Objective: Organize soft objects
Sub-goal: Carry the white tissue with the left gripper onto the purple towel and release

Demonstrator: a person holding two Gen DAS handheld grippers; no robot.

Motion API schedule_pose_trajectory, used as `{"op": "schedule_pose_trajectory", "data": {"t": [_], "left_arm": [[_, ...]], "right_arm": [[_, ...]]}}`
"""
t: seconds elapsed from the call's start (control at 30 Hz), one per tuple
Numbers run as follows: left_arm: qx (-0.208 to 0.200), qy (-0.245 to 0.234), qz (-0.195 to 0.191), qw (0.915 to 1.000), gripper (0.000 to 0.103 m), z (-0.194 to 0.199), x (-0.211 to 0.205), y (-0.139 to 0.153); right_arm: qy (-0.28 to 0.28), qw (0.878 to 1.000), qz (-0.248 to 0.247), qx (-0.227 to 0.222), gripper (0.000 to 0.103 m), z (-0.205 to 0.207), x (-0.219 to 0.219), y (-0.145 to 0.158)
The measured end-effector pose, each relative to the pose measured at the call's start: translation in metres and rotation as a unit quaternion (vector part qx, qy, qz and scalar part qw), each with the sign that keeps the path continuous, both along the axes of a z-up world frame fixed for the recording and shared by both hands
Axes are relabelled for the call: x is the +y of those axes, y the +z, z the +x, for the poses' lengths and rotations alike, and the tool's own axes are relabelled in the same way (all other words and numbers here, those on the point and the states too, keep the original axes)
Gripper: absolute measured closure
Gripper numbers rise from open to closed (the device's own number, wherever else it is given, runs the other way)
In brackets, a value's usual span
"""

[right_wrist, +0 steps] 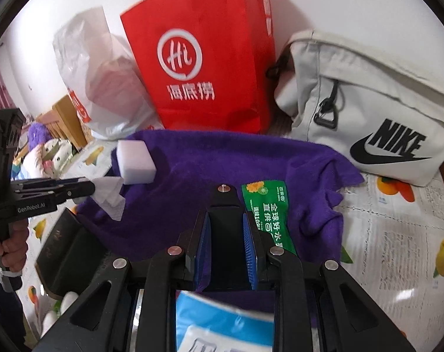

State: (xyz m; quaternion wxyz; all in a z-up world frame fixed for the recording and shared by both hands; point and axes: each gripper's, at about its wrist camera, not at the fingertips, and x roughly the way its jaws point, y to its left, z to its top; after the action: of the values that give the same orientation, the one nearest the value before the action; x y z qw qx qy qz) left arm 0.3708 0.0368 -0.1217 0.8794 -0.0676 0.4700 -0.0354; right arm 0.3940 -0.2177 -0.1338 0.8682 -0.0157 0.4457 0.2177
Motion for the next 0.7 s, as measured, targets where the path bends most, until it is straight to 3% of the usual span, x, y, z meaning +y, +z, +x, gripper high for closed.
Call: {"op": "schedule_pose_trajectory", "data": {"t": [0.23, 0.7], "left_arm": [[0.025, -0.009, -0.006, 0.9996, 0.082, 0.016, -0.005, -0.016], [0.050, -0.003, 0.011, 0.9987, 0.078, 0.025, -0.001, -0.028]], "right_arm": [[0.020, 0.999, 0.003, 0.044, 0.079, 0.016, 0.002, -0.021], [0.020, 0.995, -0.023, 0.091, 0.079, 0.032, 0.007, -0.042]]}}
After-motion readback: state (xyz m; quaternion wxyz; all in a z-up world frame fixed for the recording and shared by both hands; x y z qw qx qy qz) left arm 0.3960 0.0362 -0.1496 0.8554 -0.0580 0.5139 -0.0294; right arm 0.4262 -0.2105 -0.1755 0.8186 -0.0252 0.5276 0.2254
